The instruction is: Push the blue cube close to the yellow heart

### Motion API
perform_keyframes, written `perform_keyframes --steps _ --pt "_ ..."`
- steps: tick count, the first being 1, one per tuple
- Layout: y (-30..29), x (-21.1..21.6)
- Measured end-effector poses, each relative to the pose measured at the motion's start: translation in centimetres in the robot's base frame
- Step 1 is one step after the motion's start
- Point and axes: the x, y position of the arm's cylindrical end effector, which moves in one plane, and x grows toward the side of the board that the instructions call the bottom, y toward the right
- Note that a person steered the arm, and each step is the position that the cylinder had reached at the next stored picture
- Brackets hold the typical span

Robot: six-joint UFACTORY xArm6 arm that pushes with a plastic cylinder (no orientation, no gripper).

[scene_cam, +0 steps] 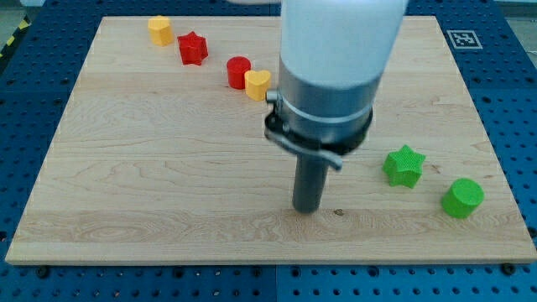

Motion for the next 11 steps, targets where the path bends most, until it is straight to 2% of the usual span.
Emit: perform_keyframes --steps 1,2,4,5,8,11 --pt "0.0 -2.5" --pt "0.0 -2.5" --pt "0.0 -8.2" --pt "0.0 -8.2" --pt "0.0 -11.7" --pt "0.0 -18.7"
